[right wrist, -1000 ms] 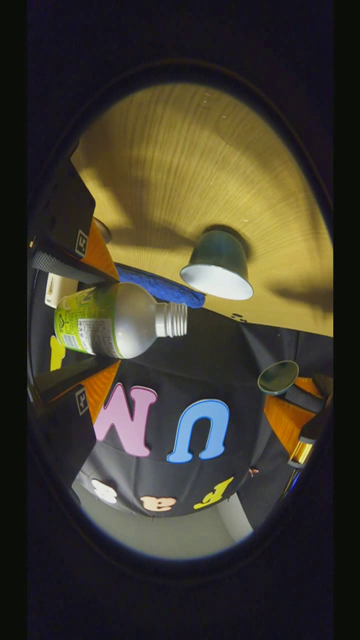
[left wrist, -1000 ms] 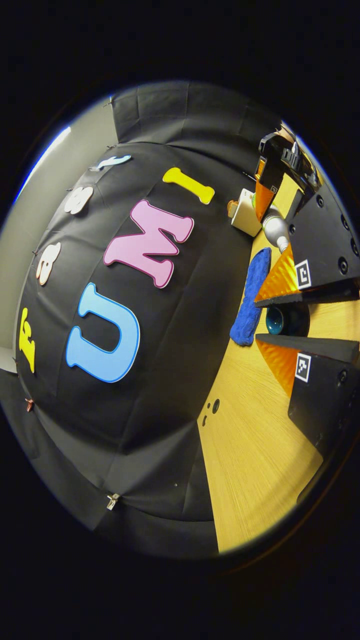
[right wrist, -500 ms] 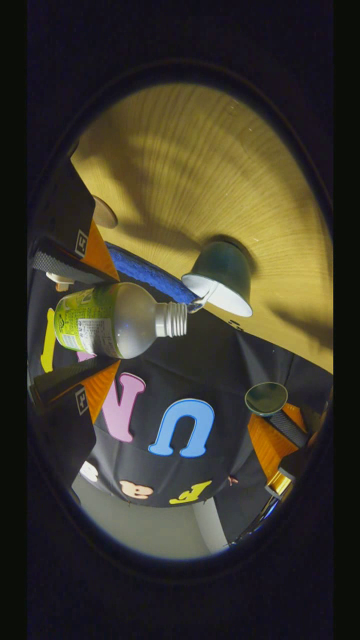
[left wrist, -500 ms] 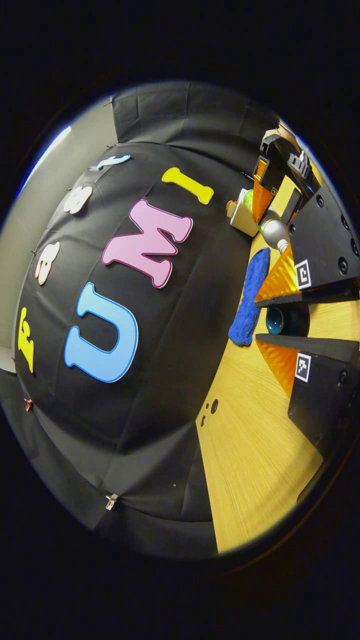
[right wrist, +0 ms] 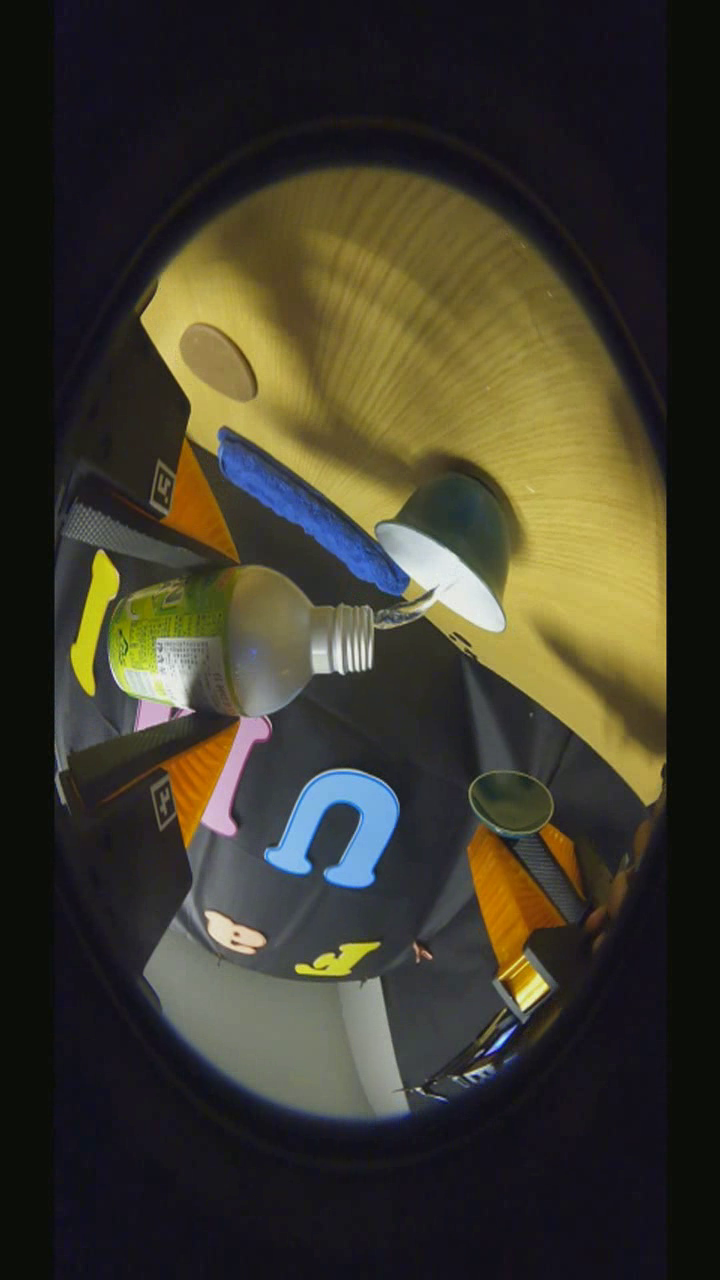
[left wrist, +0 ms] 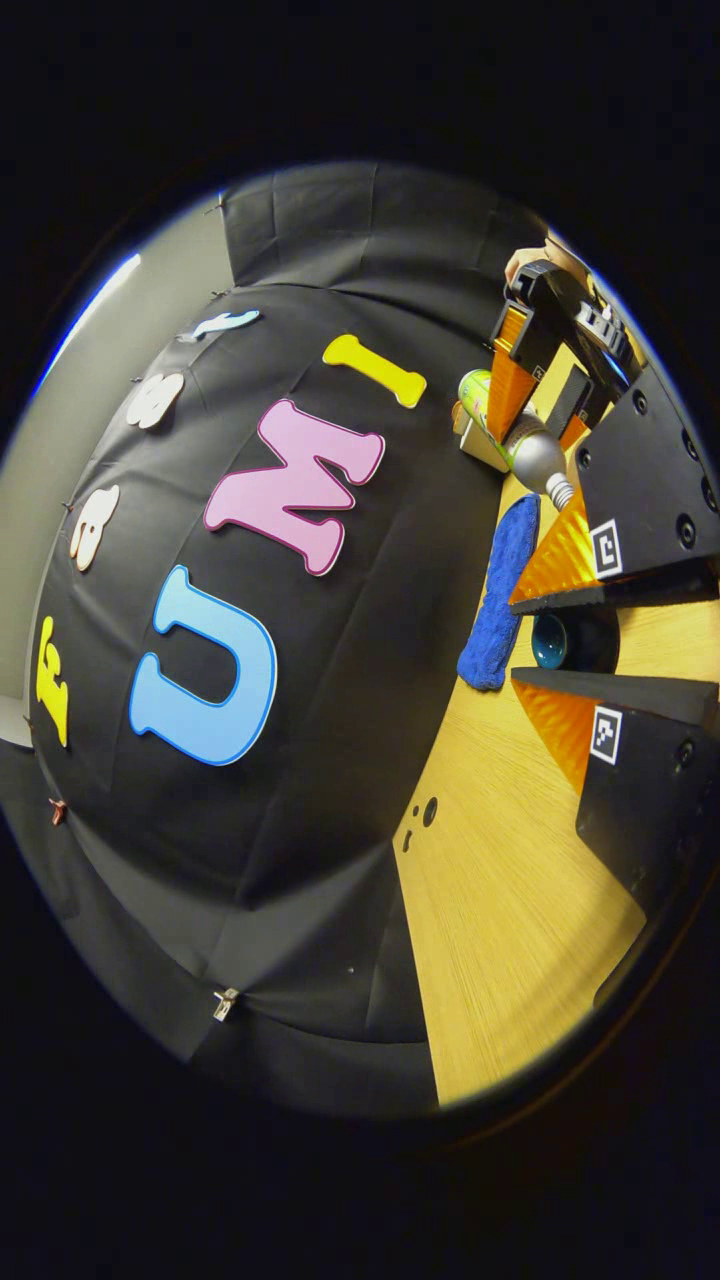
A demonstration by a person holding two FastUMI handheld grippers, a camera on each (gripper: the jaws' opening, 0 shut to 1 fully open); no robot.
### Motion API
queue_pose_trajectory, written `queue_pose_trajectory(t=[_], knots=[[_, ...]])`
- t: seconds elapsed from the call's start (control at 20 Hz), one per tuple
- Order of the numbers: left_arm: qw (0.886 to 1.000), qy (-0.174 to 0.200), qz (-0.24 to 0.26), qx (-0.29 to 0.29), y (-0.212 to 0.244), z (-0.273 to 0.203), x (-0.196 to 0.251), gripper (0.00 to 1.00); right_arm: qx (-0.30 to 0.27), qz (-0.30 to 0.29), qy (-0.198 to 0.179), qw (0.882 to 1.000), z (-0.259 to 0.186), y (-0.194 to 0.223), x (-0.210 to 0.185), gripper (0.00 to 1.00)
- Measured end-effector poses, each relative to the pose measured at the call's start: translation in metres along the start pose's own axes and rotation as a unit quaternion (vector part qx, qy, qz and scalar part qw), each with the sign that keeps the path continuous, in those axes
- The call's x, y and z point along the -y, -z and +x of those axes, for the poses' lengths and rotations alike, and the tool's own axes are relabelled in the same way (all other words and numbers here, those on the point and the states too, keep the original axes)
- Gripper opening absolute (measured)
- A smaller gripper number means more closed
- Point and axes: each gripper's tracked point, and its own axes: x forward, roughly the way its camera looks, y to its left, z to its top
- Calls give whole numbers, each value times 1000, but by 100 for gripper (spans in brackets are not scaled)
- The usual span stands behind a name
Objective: Open the teacup lid with one hand, grasp the water bottle and pour water into the teacup with the other hand; after pouring, place the water bottle on the coaster and then close the teacup lid.
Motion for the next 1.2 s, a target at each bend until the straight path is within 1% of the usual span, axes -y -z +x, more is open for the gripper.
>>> queue_pose_trajectory(t=[0.05,0.1,0.15,0.3,0.6,0.65,0.7,0.75,0.8,0.85,1.1,1.2], knots=[[1000,0,0,0,0,0,0,32,3,-9,3,1000,-1,1,1,78],[1000,0,0,0,-1,0,0,32,5,-19,7,1000,-3,0,1,81],[1000,0,-1,-1,-1,0,0,32,6,-29,12,999,-1,1,4,78],[1000,0,-1,0,0,1,-1,32,12,-61,36,997,0,3,21,78],[1000,0,-2,-1,0,0,-2,32,17,-82,74,994,-4,5,50,78],[1000,-1,-1,-1,-1,0,-2,32,18,-83,79,993,-4,5,54,81],[1000,-1,-1,-1,0,0,-2,32,18,-83,80,993,-4,5,56,78],[1000,0,-3,-2,0,0,-2,34,18,-84,81,993,-4,6,57,78],[1000,2,-5,-1,-1,0,-2,32,19,-86,82,993,-3,4,59,81],[1000,3,-7,0,-2,-1,-1,32,20,-88,81,993,-3,3,57,78],[1000,3,-7,1,-3,-1,-2,32,20,-96,78,992,-2,4,52,78],[1000,2,-5,2,-4,-1,-3,32,18,-83,69,994,-3,4,48,78]])
